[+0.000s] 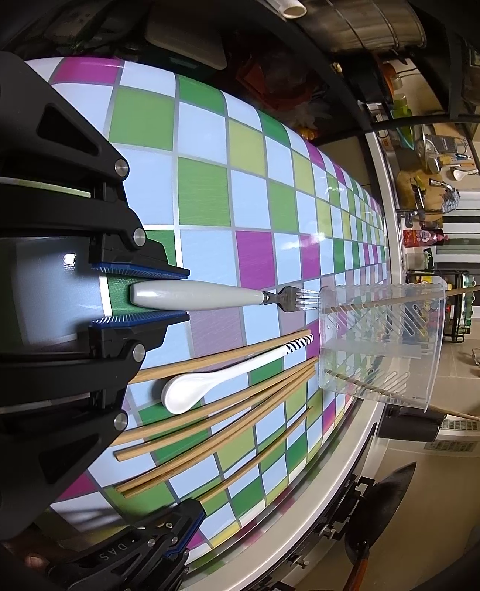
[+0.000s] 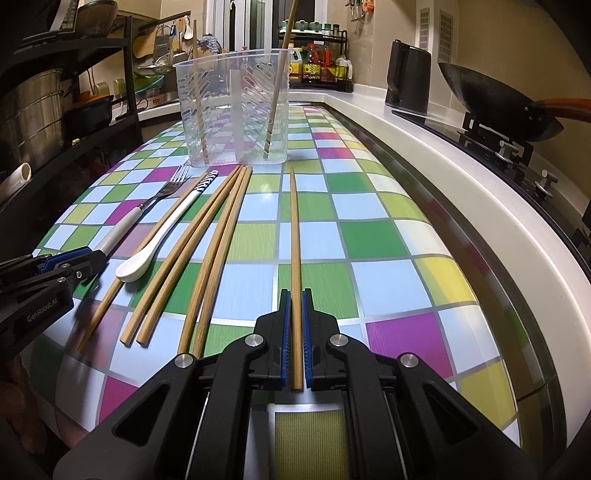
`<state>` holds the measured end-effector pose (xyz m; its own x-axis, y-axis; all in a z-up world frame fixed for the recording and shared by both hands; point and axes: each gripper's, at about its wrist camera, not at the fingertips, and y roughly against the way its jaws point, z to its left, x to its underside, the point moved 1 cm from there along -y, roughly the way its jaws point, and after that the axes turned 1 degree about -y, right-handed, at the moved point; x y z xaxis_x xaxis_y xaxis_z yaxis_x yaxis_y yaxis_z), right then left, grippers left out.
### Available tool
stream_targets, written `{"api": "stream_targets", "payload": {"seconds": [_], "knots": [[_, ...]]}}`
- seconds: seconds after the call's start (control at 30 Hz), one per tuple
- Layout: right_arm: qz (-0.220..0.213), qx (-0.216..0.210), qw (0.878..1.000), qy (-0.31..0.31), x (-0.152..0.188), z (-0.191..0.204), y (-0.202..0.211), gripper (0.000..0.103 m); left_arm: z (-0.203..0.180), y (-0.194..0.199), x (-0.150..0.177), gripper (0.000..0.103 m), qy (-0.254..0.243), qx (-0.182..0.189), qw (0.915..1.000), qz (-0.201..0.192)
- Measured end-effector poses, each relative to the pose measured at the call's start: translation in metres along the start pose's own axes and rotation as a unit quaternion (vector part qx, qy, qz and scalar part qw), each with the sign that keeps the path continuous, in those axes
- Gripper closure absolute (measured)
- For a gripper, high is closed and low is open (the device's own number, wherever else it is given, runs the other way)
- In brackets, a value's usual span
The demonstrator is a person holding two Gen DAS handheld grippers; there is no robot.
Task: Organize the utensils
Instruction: 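Lift the fork with the left tool while the right tool lifts its chopstick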
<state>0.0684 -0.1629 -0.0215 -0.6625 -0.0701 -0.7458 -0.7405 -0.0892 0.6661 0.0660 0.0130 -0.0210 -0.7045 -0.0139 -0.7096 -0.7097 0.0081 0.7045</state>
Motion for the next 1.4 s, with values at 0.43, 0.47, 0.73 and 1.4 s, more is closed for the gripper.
{"api": "stream_targets", "payload": {"seconds": [0.43, 0.47, 0.73, 1.4], "knots": [[-0.047, 0.018, 0.999, 0.0, -0.015, 0.002, 0.034, 0.097, 0.001, 0.036, -0.009, 0.086, -0.015, 0.008, 0.9979, -0.062], [-0.052, 0.02, 0.998, 0.0, -0.017, 0.002, 0.038, 0.097, 0.001, 0.04, -0.01, 0.086, -0.018, 0.008, 0.9973, -0.071], [-0.099, 0.025, 0.995, 0.018, -0.033, 0.007, 0.066, 0.097, -0.004, 0.071, -0.021, 0.086, -0.036, -0.001, 0.9881, -0.15], [-0.153, 0.022, 0.987, 0.036, -0.059, 0.012, 0.096, 0.097, -0.003, 0.086, -0.03, 0.086, -0.036, -0.004, 0.9839, -0.175]]}}
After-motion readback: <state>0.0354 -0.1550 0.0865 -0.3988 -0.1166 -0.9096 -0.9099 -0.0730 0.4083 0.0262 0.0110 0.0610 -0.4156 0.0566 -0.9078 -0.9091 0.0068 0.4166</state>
